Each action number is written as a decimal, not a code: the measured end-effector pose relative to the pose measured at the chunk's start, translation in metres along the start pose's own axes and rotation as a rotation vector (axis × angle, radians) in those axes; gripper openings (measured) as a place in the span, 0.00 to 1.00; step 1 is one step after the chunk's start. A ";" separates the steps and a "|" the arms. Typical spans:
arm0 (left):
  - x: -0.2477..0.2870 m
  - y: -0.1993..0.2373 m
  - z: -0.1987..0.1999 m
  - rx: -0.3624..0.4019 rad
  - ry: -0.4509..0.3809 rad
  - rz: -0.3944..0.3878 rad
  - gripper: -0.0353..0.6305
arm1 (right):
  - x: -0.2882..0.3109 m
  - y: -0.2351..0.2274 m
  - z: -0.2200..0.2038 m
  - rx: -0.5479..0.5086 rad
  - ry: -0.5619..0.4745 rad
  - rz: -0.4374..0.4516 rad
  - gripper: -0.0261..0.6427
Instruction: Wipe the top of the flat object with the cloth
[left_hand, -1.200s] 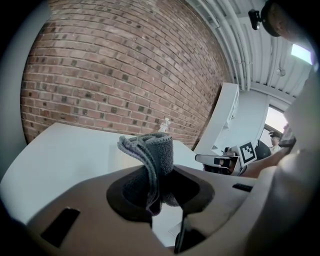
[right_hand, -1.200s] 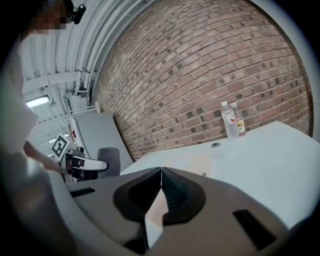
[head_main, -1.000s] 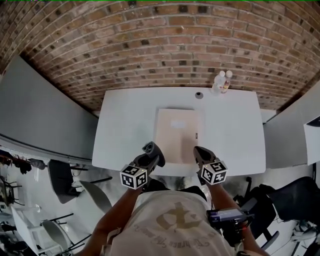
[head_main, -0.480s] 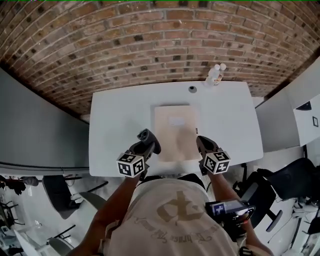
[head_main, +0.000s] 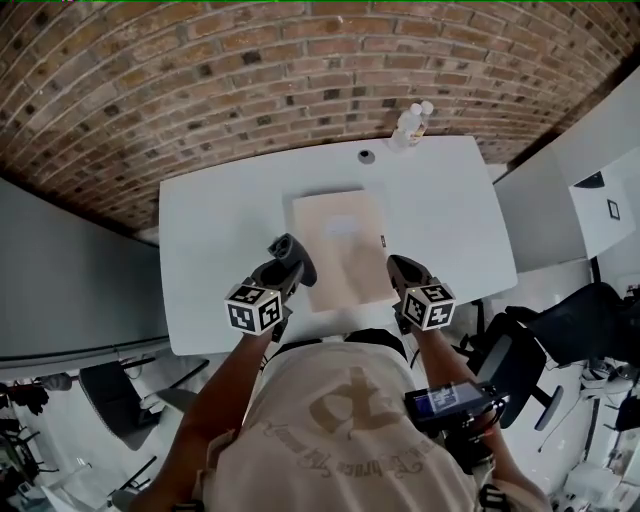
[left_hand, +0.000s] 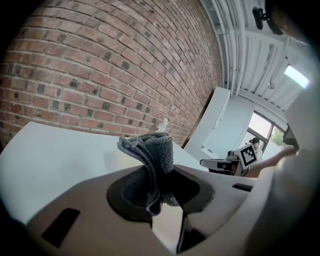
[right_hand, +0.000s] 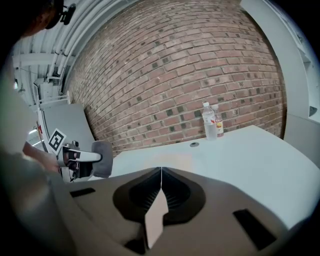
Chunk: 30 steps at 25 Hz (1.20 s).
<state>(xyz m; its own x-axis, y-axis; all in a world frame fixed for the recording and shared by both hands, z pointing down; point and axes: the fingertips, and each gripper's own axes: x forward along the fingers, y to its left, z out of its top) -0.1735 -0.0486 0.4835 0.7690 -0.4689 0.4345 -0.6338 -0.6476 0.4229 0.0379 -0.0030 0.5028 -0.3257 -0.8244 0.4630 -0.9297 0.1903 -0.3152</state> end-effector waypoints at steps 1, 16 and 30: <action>0.003 0.000 0.000 0.008 0.006 0.001 0.22 | 0.002 -0.002 -0.001 0.002 0.004 0.003 0.07; 0.082 0.003 0.047 0.104 0.108 0.093 0.22 | 0.053 -0.049 -0.013 0.021 0.136 0.086 0.07; 0.177 0.015 0.088 0.152 0.180 0.077 0.22 | 0.099 -0.078 -0.021 0.067 0.200 0.103 0.09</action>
<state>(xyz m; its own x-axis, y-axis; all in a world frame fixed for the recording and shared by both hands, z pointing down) -0.0400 -0.1941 0.4968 0.6834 -0.4146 0.6009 -0.6595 -0.7036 0.2645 0.0748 -0.0886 0.5904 -0.4517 -0.6789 0.5789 -0.8787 0.2265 -0.4201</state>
